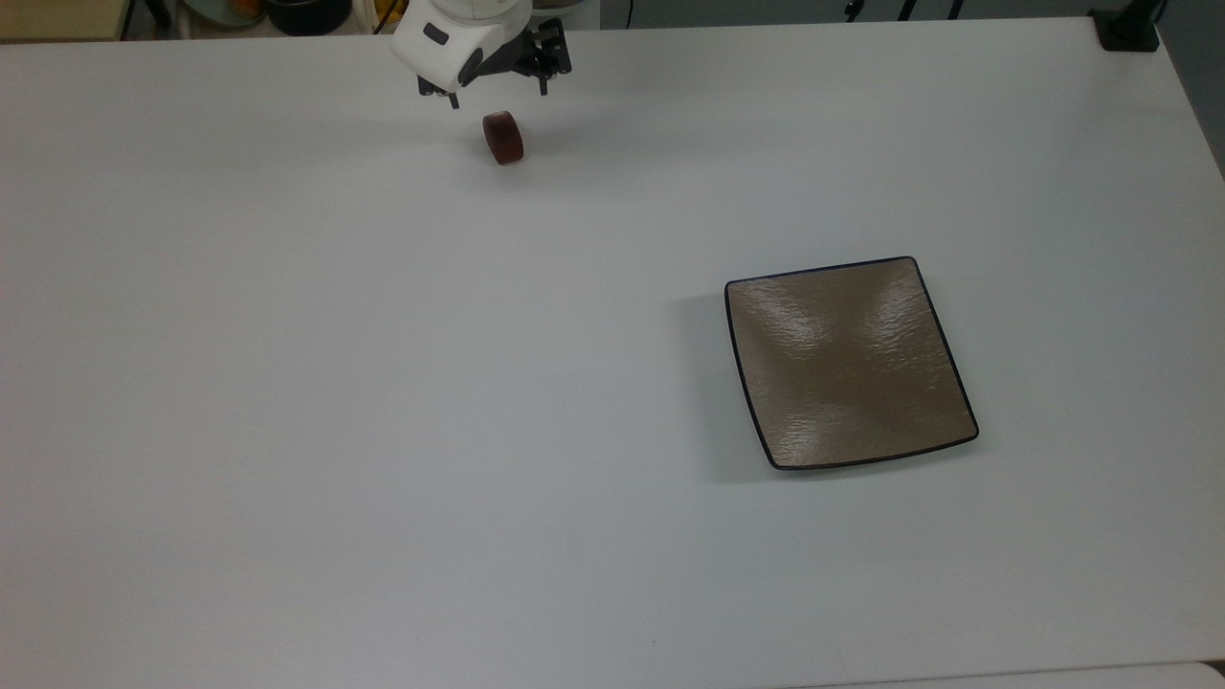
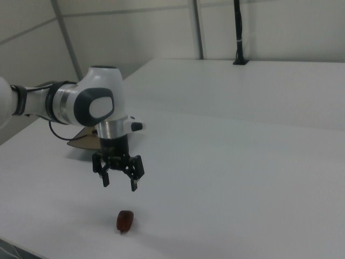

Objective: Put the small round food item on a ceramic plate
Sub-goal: 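Lower the open gripper down over the small dark-red food item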

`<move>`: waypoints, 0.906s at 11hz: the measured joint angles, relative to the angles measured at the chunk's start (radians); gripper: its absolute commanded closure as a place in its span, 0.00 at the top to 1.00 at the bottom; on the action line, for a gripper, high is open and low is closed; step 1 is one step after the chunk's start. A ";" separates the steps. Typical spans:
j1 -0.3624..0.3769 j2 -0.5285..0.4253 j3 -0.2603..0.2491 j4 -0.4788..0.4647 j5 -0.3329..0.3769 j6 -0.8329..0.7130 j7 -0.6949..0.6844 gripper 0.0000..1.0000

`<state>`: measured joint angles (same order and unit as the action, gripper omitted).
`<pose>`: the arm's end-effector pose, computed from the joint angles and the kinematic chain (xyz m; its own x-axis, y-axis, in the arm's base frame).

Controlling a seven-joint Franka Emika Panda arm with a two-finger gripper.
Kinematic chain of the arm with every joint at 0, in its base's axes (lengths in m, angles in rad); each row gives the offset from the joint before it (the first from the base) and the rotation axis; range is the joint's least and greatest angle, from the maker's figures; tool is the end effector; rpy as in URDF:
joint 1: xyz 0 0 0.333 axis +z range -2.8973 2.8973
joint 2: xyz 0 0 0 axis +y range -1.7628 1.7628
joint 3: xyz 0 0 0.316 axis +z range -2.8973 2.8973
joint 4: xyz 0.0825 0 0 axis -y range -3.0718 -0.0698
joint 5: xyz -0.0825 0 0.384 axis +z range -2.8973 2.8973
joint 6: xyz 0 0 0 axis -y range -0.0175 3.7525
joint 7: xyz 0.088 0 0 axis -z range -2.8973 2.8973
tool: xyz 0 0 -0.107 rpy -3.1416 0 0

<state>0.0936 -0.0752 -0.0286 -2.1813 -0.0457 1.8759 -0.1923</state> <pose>0.4914 0.0284 0.4052 0.9357 0.2663 -0.2313 0.2721 -0.9622 -0.0072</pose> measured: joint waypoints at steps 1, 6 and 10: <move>0.000 -0.018 0.000 -0.048 0.000 0.061 0.000 1.00; 0.000 -0.030 0.000 -0.217 -0.040 0.278 0.000 1.00; 0.000 -0.030 0.000 -0.253 -0.068 0.310 0.000 0.90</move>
<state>0.0932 -0.1053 -0.0291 -2.4340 -0.1135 2.1858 -0.1925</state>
